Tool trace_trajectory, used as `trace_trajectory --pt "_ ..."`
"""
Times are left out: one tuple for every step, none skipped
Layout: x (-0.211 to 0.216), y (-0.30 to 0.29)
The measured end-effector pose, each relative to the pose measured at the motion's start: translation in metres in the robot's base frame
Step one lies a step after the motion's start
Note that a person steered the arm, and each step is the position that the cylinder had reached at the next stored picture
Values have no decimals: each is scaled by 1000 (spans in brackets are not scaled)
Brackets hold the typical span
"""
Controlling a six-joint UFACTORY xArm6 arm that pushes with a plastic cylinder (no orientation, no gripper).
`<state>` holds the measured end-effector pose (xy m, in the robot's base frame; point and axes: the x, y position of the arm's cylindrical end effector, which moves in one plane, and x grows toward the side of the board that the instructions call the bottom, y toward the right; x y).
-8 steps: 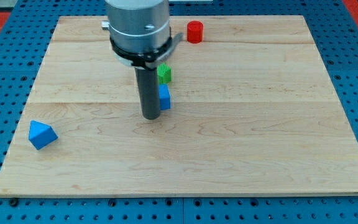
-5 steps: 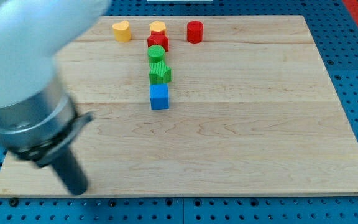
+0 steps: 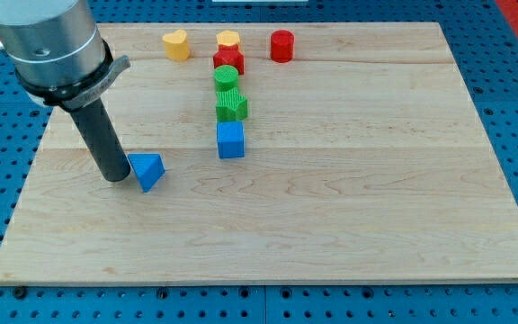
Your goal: Place the blue triangle vertically below the blue cube
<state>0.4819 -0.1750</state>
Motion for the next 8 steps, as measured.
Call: trace_trajectory --pt "-7 40" --pt "-1 72" --pt "9 76" --pt "26 81" --pt "17 89" --pt "6 96" --pt "7 96" --pt "23 96"
